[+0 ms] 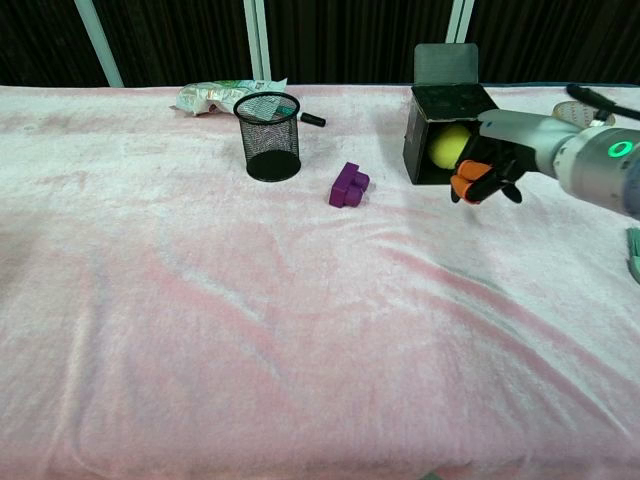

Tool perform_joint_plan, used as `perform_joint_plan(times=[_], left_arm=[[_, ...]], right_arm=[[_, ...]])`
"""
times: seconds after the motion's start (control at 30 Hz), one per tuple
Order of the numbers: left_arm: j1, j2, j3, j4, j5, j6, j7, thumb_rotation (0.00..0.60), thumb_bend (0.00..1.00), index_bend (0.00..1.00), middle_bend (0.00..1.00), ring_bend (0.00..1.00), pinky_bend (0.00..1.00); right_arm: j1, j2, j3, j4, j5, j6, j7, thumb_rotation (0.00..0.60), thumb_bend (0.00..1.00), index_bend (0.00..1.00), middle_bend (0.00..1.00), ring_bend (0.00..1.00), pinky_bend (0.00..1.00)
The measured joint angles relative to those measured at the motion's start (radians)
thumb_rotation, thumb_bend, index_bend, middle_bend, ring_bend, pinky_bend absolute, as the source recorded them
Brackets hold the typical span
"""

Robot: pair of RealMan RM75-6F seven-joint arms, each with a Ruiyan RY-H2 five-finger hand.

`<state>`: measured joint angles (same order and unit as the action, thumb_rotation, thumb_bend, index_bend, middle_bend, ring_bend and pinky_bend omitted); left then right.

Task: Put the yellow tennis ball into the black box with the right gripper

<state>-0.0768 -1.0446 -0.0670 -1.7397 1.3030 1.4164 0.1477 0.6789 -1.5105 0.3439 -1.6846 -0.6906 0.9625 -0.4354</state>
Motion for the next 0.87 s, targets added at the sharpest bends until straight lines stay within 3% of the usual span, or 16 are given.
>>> perform_joint_plan(times=[0.1,0.23,0.37,0.57,0.73,0.87], left_arm=[[0.001,0.001,0.001,-0.001,0.002,0.001,-0.001,0.600,0.43,0.14,0.07,0.03,0.00],[0.002,0.001,0.002,-0.002,0.005,0.004,0.000,0.600,0.43,0.14,0.07,0.03,0.00],[0.002,0.000,0.002,-0.002,0.007,0.007,0.002,0.600,0.43,0.14,0.07,0.03,0.00],[0.003,-0.001,0.001,-0.001,0.013,0.015,0.004,0.600,0.43,0.14,0.07,0.03,0.00],[0.008,-0.004,0.008,0.001,0.039,0.031,0.007,0.600,0.43,0.14,0.07,0.03,0.00],[0.011,-0.006,0.013,0.006,0.058,0.040,0.003,0.600,0.43,0.14,0.07,0.03,0.00]], right_arm=[[-0.059,0.143,-0.042,-0.159,-0.036,0.000,0.024,0.600,0.36,0.16,0.03,0.03,0.30],[-0.142,0.279,-0.093,-0.272,-0.153,0.023,0.079,0.600,0.23,0.01,0.00,0.00,0.25],[-0.236,0.334,-0.148,-0.301,-0.346,0.106,0.137,0.600,0.20,0.00,0.00,0.00,0.23],[-0.396,0.363,-0.244,-0.256,-0.659,0.347,0.210,0.600,0.18,0.00,0.00,0.00,0.23],[-0.516,0.335,-0.315,-0.095,-0.787,0.538,0.236,0.600,0.18,0.00,0.00,0.00,0.23],[-0.573,0.288,-0.340,0.046,-0.827,0.597,0.248,0.600,0.18,0.00,0.00,0.00,0.23]])
